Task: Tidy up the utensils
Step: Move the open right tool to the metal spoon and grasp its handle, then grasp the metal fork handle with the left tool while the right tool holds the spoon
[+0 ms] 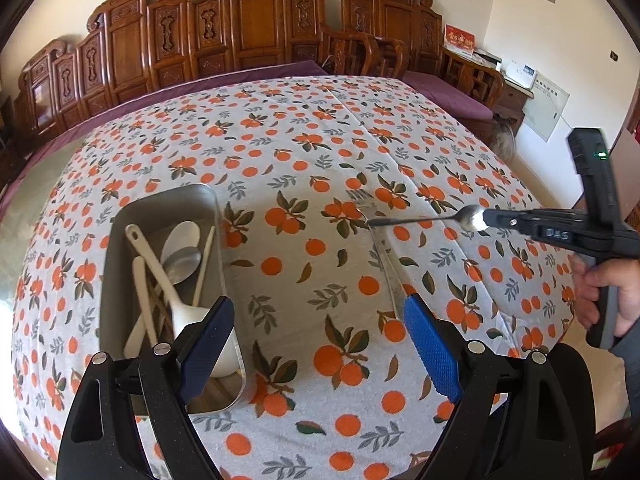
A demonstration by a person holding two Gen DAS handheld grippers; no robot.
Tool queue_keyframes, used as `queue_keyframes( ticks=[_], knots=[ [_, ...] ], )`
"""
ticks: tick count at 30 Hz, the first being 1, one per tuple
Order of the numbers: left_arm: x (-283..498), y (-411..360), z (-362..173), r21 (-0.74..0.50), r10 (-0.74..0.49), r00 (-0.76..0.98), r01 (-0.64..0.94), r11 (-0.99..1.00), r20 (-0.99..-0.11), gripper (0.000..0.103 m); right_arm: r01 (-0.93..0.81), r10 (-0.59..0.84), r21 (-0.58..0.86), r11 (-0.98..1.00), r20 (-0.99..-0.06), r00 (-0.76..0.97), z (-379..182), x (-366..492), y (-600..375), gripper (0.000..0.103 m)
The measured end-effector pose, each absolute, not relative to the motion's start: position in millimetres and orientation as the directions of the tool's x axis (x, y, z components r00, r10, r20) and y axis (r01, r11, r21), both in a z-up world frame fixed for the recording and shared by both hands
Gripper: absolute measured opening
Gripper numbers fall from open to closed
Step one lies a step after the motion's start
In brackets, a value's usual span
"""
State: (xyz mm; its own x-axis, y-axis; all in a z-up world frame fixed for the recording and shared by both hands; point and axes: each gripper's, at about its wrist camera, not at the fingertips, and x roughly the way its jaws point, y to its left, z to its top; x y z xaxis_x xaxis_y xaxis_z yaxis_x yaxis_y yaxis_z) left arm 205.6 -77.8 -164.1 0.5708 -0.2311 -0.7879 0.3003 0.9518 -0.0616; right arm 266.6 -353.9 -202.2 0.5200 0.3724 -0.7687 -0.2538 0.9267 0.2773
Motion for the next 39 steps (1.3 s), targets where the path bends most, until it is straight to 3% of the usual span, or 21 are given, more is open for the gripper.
queue_keyframes(
  ticks=[15,20,25,28,35,37,39],
  knots=[
    [255,-134,-197,-0.045,-0.227,0.518,0.341,0.939,-0.824,0.083,-0.128,0.291,0.271,0.954,-0.739,0.608,-201,262,-414,0.002],
    [279,-154,-213,-0.052,-0.233,0.485,0.358,0.932,-0.843,0.068,-0.110,0.281,0.270,0.956,-0.746,0.604,-207,263,-420,0.002],
    [299,-166,-226,-0.071,-0.244,0.452,0.366,0.928,-0.858,0.043,-0.098,0.275,0.272,0.957,-0.750,0.601,-211,265,-423,0.002],
    [308,-170,-233,-0.077,-0.243,0.439,0.363,0.929,-0.865,0.034,-0.097,0.279,0.278,0.956,-0.753,0.595,-214,265,-423,0.002],
    [319,-172,-239,-0.079,-0.241,0.447,0.349,0.934,-0.862,0.023,-0.103,0.288,0.283,0.953,-0.755,0.588,-216,266,-421,0.002],
    [321,-171,-239,-0.079,-0.238,0.449,0.346,0.935,-0.861,0.012,-0.108,0.290,0.282,0.953,-0.756,0.587,-216,266,-419,0.002],
    [324,-171,-239,-0.095,-0.251,0.443,0.345,0.934,-0.861,0.009,-0.114,0.291,0.279,0.954,-0.758,0.584,-217,265,-415,0.002]
  ],
)
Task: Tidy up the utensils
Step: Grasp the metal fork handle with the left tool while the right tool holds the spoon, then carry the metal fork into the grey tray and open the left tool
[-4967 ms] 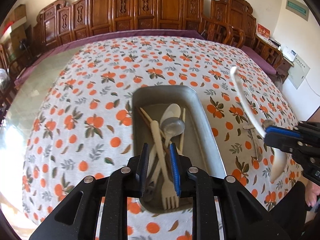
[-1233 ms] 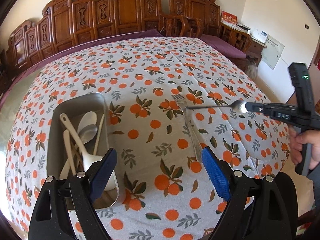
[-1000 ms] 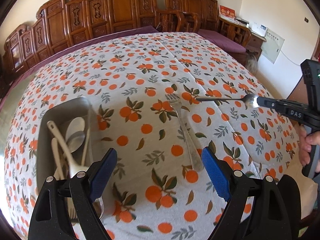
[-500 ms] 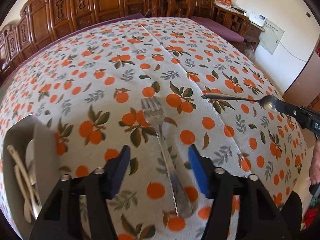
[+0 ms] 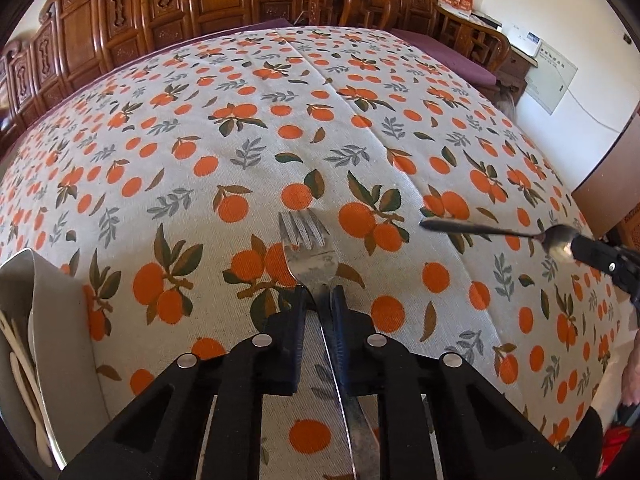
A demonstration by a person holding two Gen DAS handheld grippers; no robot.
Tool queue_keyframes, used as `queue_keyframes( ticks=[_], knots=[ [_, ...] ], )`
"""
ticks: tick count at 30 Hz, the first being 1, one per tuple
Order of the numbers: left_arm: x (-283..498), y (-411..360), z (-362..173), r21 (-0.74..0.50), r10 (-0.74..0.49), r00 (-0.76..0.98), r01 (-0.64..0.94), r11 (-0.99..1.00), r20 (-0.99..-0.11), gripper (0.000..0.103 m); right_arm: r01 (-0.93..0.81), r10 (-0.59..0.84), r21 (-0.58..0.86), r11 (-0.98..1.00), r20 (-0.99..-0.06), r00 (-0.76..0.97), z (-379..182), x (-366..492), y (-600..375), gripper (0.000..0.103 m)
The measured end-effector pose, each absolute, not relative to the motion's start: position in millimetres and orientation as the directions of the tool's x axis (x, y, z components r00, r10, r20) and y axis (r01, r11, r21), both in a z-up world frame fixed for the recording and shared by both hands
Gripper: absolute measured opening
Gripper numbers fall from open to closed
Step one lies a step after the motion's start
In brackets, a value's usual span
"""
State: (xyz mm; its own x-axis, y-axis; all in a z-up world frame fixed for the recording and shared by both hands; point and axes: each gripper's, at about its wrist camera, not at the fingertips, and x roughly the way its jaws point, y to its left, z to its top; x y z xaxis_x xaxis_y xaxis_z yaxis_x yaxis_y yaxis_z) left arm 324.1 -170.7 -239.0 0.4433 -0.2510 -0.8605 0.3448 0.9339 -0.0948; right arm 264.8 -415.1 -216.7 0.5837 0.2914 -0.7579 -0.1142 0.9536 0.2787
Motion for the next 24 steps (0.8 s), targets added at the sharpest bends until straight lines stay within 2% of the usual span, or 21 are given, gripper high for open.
queue_keyframes(
  ticks=[7,24],
  knots=[
    [311,-169,-231,-0.108,-0.280,0.454,0.368,0.923,-0.846,0.002,-0.136,0.300,0.273,0.952,-0.757,0.581,-214,264,-406,0.002],
    [276,-147,-179,-0.064,-0.274,0.520,0.385,0.921,-0.809,0.002,-0.186,0.307,0.245,0.952,-0.725,0.616,-185,255,-376,0.002]
  ],
)
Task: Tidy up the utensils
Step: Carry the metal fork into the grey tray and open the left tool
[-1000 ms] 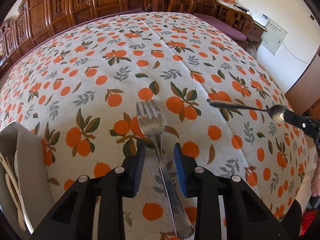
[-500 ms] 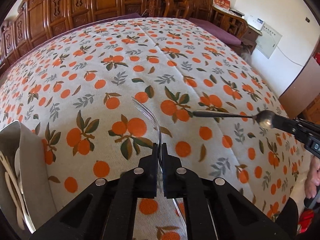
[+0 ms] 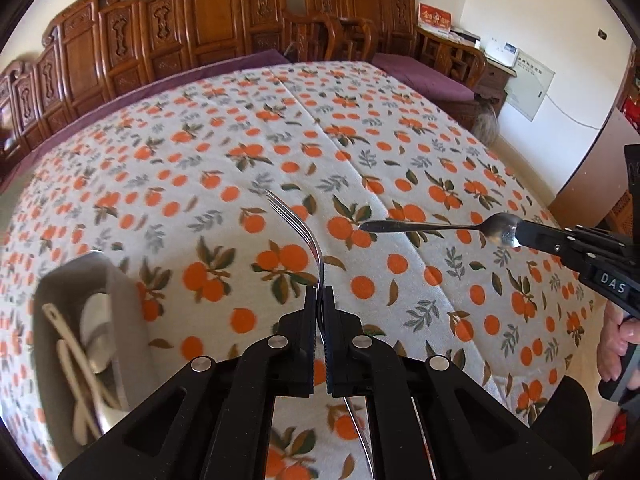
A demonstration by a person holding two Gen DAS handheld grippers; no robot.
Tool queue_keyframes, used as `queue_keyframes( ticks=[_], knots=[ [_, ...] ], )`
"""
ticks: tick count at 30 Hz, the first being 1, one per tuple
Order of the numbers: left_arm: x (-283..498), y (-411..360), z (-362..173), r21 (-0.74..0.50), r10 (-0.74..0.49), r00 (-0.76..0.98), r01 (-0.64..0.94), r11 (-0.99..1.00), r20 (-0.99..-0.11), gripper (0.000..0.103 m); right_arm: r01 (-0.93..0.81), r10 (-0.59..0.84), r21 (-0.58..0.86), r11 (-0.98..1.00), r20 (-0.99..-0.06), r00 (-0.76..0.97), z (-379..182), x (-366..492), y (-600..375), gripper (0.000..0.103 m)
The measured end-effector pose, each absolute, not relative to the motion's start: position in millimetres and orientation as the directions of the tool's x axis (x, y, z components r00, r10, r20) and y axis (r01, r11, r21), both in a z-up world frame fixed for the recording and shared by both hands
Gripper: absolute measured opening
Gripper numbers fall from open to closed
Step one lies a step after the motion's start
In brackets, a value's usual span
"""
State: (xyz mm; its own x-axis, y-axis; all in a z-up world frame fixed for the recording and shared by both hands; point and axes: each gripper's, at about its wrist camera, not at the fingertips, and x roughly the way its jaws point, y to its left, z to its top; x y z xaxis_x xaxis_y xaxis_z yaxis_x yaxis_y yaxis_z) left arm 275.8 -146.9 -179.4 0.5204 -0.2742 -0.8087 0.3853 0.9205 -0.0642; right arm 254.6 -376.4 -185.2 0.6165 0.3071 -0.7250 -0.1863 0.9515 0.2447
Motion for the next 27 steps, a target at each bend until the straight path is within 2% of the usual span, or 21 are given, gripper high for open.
queue_keyframes(
  ticks=[13,27],
  knots=[
    [259,-82,-137,-0.051,-0.241,0.599,0.316,0.947,-0.764,0.002,-0.248,0.340,0.233,0.940,-0.684,0.645,-149,248,-321,0.002],
    [255,-10,-126,-0.021,-0.164,0.638,0.226,0.974,-0.752,0.002,-0.291,0.380,0.246,0.924,-0.669,0.639,-143,247,-272,0.002]
  ],
)
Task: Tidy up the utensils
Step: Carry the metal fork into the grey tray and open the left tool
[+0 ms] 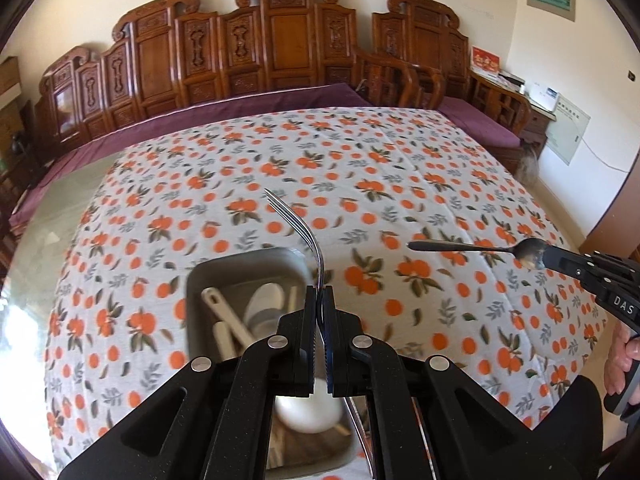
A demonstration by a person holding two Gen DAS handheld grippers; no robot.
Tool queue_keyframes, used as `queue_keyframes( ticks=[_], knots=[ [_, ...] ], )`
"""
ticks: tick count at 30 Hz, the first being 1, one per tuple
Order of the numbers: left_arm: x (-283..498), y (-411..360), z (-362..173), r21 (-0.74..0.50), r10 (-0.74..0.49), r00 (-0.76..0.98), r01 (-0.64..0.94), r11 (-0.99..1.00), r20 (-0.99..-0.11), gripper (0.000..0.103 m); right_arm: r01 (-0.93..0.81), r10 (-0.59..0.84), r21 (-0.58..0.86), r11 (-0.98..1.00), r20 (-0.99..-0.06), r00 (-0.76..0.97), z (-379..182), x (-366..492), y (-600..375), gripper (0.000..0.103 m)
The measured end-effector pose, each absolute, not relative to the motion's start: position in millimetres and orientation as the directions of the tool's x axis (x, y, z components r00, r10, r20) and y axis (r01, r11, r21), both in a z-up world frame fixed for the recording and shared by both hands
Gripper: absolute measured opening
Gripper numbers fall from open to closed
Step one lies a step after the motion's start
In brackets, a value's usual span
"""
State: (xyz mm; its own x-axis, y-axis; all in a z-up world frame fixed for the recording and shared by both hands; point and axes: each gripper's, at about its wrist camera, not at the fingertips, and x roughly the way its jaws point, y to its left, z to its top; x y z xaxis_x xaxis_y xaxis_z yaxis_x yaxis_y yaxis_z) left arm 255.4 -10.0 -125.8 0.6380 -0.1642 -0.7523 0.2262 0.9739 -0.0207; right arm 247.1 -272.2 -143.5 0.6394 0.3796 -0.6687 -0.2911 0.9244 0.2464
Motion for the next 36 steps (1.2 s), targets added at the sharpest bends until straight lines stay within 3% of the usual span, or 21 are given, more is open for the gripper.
queue_keyframes(
  ticks=[12,31,36],
  knots=[
    [271,30,-163,0.035,-0.072,0.595,0.167,0.985,-0.801,0.002,-0.314,0.400,0.254,0.915,-0.678,0.617,-152,246,-246,0.002],
    [289,30,-204,0.026,-0.055,0.526,0.146,0.989,-0.849,0.002,-0.307,0.395,0.254,0.917,-0.686,0.611,-160,243,-241,0.002],
    [283,34,-196,0.017,-0.062,0.535,0.140,0.990,-0.843,0.010,-0.318,0.397,0.246,0.915,-0.685,0.611,-156,241,-229,0.002]
  ],
)
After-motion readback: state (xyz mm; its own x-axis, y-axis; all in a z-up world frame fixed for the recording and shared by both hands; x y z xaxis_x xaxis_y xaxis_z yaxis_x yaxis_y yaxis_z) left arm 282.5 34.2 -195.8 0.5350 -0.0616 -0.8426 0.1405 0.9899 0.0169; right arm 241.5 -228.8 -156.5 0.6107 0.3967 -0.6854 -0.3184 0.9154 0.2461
